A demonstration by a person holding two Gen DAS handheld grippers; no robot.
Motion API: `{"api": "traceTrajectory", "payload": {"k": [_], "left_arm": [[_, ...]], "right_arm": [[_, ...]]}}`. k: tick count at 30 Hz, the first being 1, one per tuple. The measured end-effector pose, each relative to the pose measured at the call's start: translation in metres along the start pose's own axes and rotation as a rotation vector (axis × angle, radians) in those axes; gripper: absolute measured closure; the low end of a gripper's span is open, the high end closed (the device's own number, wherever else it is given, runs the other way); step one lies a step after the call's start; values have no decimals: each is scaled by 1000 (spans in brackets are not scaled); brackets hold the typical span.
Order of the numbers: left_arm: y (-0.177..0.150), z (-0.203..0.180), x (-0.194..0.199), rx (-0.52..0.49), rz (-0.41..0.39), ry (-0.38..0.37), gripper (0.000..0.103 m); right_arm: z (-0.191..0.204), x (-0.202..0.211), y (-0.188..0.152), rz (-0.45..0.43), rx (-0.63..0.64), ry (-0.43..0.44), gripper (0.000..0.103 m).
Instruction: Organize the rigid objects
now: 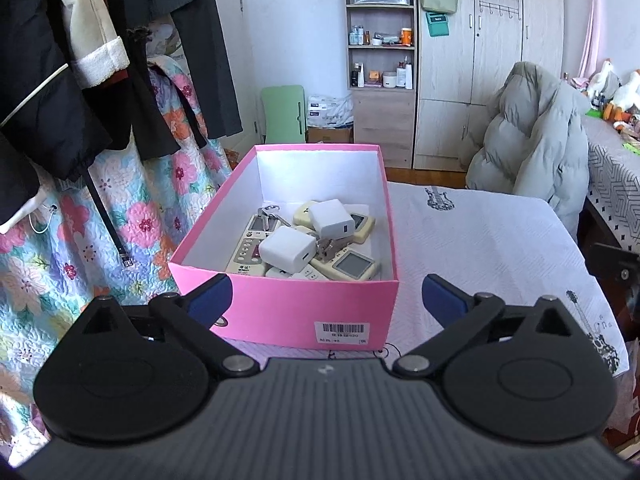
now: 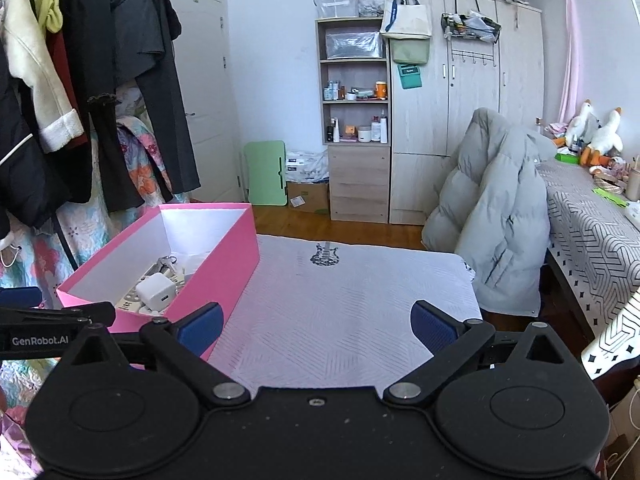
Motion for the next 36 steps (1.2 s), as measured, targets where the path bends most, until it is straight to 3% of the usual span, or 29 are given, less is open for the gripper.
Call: {"api": "traceTrajectory", "payload": {"k": [13,36], "left_arm": [[-5,-21,1,-19,12,8,0],[-9,-21,-4,-35,32,16,0]], "right_arm": [[-7,5,-7,16,-3,-13,1],[-4,1,-10,39,11,-22,1]]}}
Point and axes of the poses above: each gripper's, at about its wrist camera, not at the fingertips, and x roughly against the way its jaws point, z to its left, y to its top, the point moved 4 cm from there along -x, roughly the way its jaws point, and after that the axes turned 14 degrees about -y, right-handed, at the moved point
